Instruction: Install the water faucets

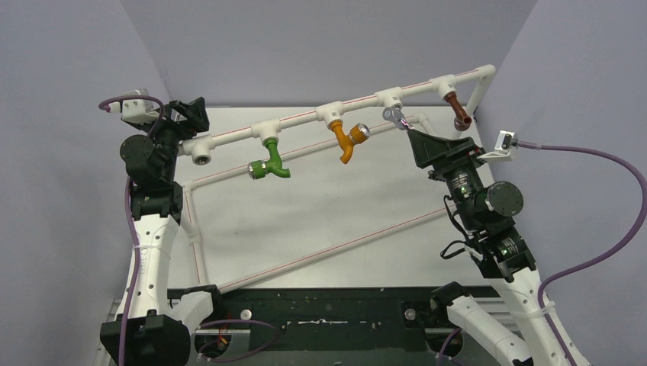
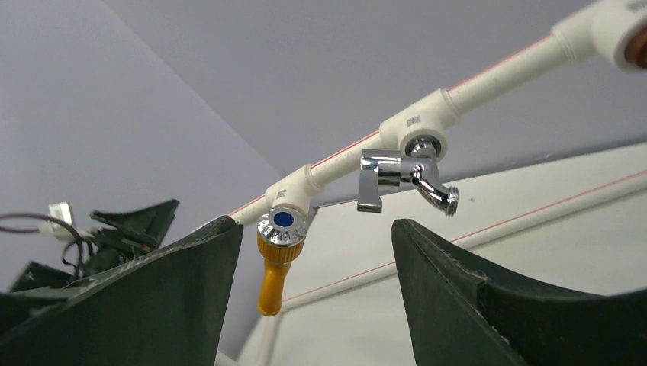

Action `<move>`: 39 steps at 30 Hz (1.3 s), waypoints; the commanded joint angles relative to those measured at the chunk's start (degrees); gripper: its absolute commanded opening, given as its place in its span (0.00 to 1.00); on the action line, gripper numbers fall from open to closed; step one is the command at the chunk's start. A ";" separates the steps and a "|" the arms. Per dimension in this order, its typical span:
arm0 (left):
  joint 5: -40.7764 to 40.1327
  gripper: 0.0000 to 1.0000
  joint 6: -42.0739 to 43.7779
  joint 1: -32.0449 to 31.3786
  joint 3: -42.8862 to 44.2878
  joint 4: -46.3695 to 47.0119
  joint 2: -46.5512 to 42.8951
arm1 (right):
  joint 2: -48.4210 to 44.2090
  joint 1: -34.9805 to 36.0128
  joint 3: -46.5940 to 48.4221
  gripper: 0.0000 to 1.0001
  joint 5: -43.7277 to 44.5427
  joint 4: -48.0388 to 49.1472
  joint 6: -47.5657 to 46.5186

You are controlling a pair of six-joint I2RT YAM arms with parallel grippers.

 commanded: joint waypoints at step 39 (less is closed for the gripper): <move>2.45 0.90 -0.76 1.19 -5.42 -14.88 5.62 | 22.33 0.97 5.39 0.44 1.18 16.08 -72.40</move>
